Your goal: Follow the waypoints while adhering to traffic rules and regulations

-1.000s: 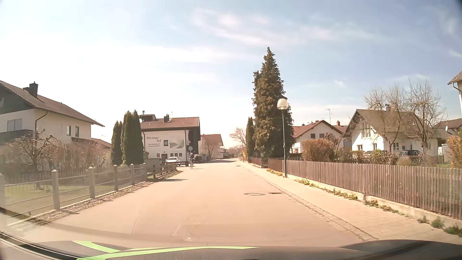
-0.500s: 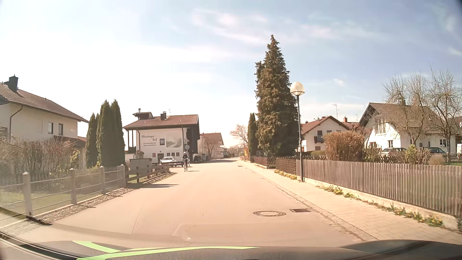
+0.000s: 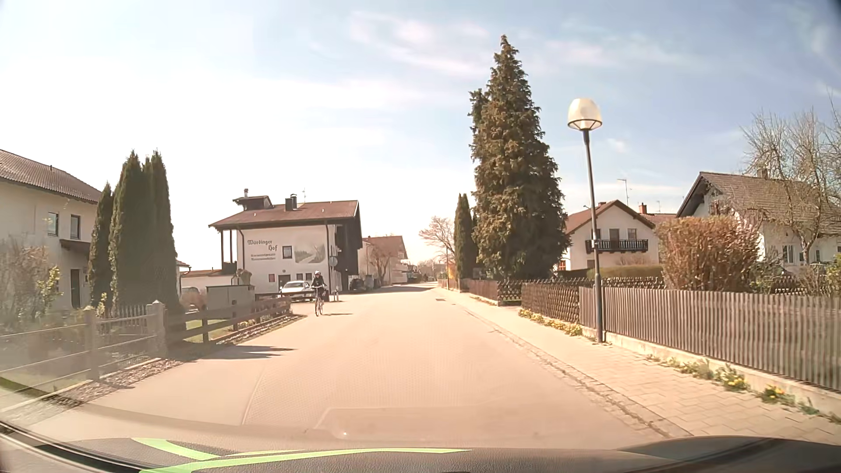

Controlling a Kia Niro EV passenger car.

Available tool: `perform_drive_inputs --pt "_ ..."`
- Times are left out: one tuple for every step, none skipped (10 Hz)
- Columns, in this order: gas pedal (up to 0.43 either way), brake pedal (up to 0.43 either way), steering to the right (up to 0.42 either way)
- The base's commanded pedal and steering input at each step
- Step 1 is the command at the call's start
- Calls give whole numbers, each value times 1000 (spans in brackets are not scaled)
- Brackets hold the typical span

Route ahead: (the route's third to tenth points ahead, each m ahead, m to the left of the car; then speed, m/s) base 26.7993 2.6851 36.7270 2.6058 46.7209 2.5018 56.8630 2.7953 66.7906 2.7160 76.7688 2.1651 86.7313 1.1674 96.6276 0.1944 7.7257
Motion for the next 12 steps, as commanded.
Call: perform_drive_inputs --pt "0 0 -4" --pt "0 0 -4" --pt "0 0 -4" --pt "0 0 -5" --pt "0 0 -4" --pt "0 0 -5" --pt "0 0 -6" --pt "0 0 -6" --pt "0 0 -6" --pt "0 0 -6" --pt "0 0 -6" --pt "0 0 -6"
